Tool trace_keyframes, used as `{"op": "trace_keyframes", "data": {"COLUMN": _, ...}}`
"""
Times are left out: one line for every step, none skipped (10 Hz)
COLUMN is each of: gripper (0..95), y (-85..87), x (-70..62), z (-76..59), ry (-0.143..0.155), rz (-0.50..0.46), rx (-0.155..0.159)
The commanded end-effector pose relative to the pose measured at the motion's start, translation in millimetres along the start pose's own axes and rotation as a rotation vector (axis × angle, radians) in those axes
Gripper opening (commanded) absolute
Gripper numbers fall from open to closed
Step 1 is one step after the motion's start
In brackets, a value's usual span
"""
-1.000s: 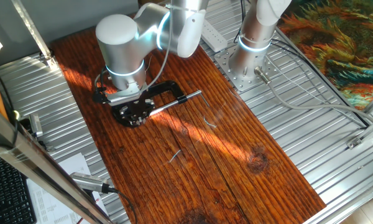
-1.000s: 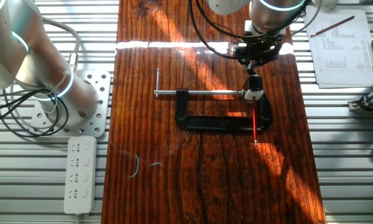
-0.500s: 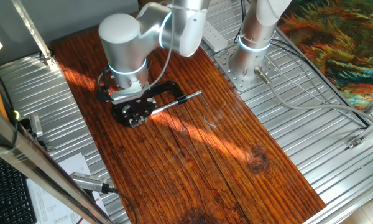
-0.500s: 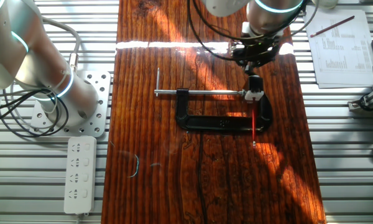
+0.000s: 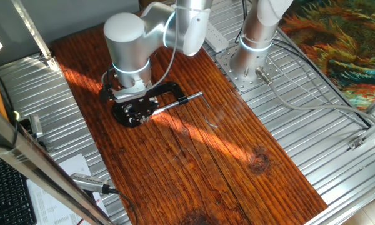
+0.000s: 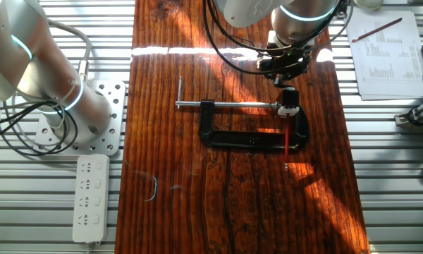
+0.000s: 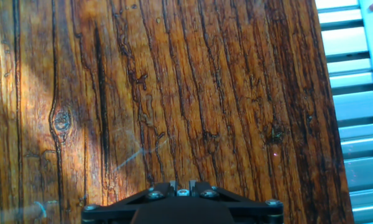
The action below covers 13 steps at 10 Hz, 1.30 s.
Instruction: Sharpen the pencil with a pencil sharpener
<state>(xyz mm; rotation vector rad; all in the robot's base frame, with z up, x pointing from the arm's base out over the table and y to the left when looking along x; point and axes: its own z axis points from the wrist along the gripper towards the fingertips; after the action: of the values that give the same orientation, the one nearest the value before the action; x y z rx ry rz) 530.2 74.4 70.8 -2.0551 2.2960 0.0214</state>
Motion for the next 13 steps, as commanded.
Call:
{"op": "trace_keyframes", "data": {"gripper": 0.0, "y": -1.0, "x": 0.0, "z": 2.5, "ry": -0.004, "rz": 0.002, "rx": 0.003}}
{"op": "trace_keyframes", "data": {"gripper": 0.0, "y": -1.0, "x": -0.4, "z": 3.6, "ry": -0.006, "rz": 0.002, "rx": 0.003}}
{"op": "trace_keyframes", "data": {"gripper": 0.0, "y": -1.0, "x": -1.0, "z": 5.4, "ry": -0.005, "rz": 0.001, "rx": 0.003}}
{"op": "trace_keyframes", "data": {"gripper": 0.0, "y": -1.2, "x": -1.2, "z": 7.0, "ry": -0.005, "rz": 0.000, "rx": 0.003}}
{"op": "trace_keyframes", "data": {"gripper": 0.0, "y": -1.4, "x": -1.1, "z": 8.3, "ry": -0.004, "rz": -0.002, "rx": 0.003}}
{"op": "trace_keyframes", "data": {"gripper": 0.0, "y": -2.1, "x": -0.9, "z": 11.5, "ry": -0.004, "rz": -0.006, "rx": 0.004}}
{"op": "trace_keyframes", "data": {"gripper": 0.0, "y": -2.4, "x": -0.7, "z": 13.1, "ry": -0.004, "rz": -0.007, "rx": 0.005}}
{"op": "trace_keyframes", "data": {"gripper": 0.0, "y": -2.8, "x": -0.6, "z": 15.3, "ry": -0.006, "rz": -0.008, "rx": 0.007}}
{"op": "trace_keyframes", "data": {"gripper": 0.0, "y": -2.9, "x": -0.6, "z": 16.5, "ry": -0.006, "rz": -0.009, "rx": 0.007}}
{"op": "trace_keyframes", "data": {"gripper": 0.0, "y": -3.1, "x": -0.6, "z": 17.8, "ry": -0.005, "rz": -0.010, "rx": 0.008}}
{"op": "trace_keyframes", "data": {"gripper": 0.0, "y": -3.2, "x": -0.5, "z": 18.6, "ry": -0.007, "rz": -0.010, "rx": 0.008}}
{"op": "trace_keyframes", "data": {"gripper": 0.0, "y": -3.4, "x": -0.6, "z": 19.3, "ry": -0.006, "rz": -0.008, "rx": 0.008}}
{"op": "trace_keyframes", "data": {"gripper": 0.0, "y": -3.5, "x": -0.5, "z": 20.0, "ry": -0.006, "rz": -0.006, "rx": 0.008}}
